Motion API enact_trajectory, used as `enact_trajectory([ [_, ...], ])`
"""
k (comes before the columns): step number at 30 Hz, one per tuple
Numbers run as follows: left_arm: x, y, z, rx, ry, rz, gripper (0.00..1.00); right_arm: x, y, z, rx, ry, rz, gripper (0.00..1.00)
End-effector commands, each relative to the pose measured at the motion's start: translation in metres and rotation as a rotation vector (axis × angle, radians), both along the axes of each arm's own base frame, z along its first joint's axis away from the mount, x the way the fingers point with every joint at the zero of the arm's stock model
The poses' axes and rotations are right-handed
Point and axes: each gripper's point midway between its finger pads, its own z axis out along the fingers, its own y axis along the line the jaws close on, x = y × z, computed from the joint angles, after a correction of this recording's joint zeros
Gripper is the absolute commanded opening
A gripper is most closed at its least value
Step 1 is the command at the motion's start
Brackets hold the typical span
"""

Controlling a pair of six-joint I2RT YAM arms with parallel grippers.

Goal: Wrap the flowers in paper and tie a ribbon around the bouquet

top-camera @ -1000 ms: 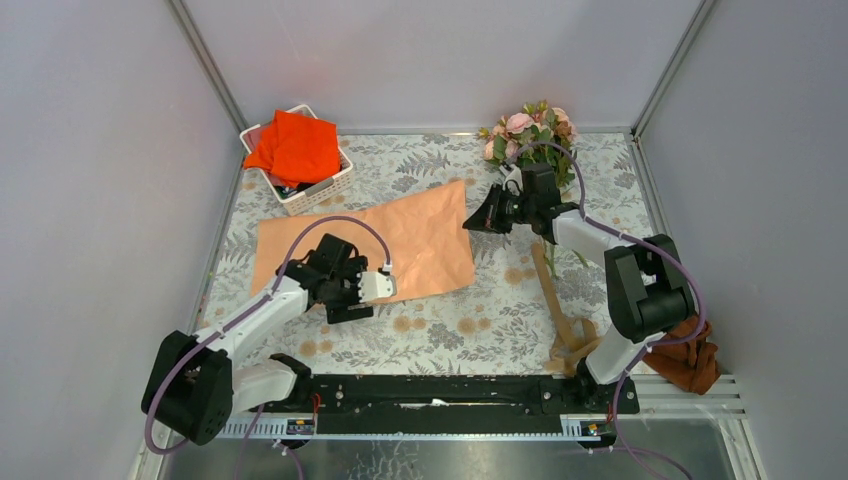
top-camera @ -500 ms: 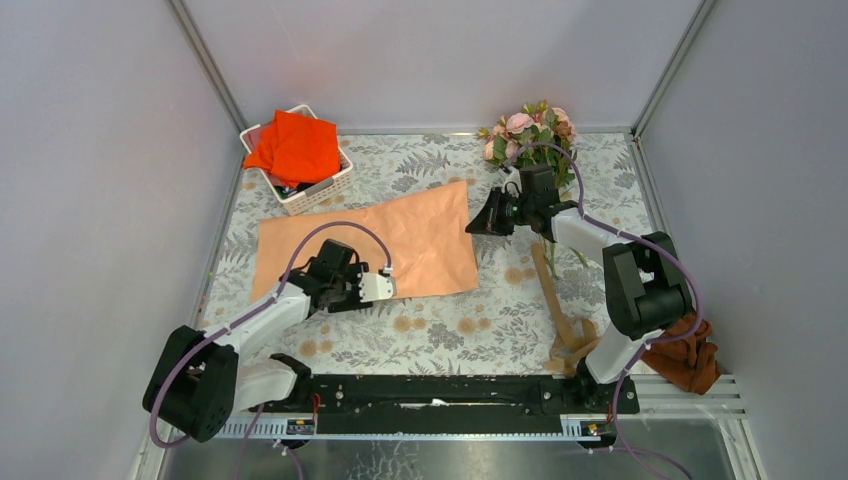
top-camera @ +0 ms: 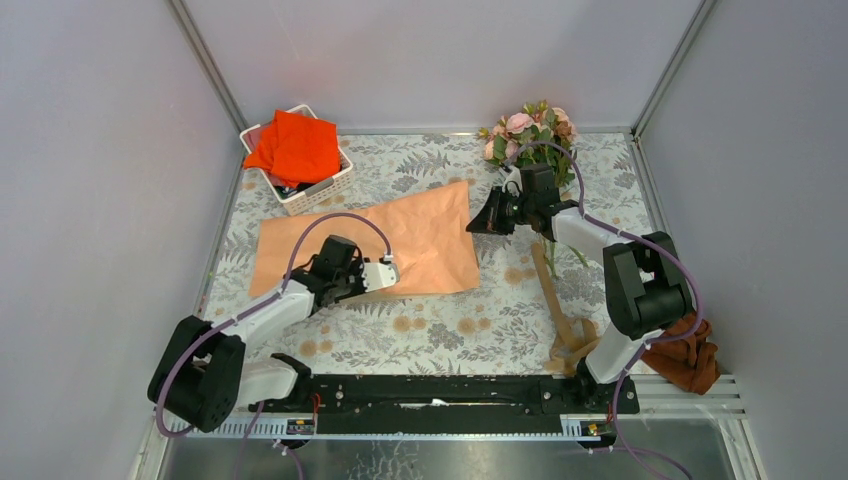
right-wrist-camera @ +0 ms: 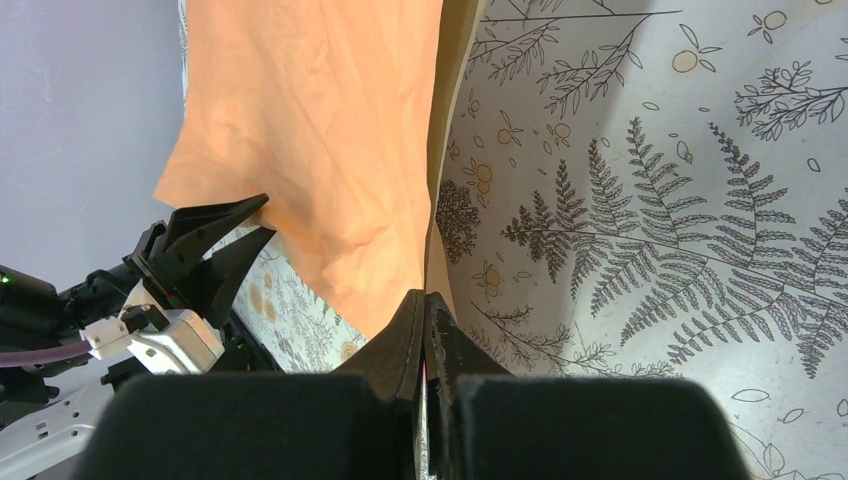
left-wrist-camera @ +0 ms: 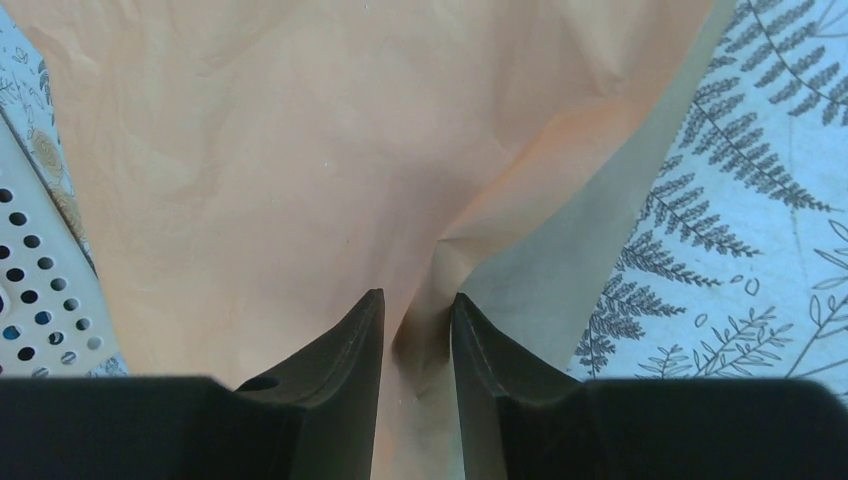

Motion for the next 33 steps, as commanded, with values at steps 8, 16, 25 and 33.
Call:
enact_trajectory([
  [8,0.014,0.000,-0.012,0.009,0.004,0.085,0.00,0.012,-0.004,0.016,0.000,-0.047,-0.002,0.06],
  [16,0.046,-0.027,0.042,-0.185,0.036,0.317,0.00,0.025,-0.053,0.036,-0.028,-0.075,-0.136,0.75],
  [25,0.089,-0.061,0.129,-0.573,0.091,0.470,0.00,0.000,-0.090,0.036,-0.008,-0.099,-0.314,0.91],
  [33,0.117,-0.067,0.219,-0.975,0.179,0.592,0.00,-0.020,-0.049,0.001,0.045,-0.026,-0.296,0.99],
])
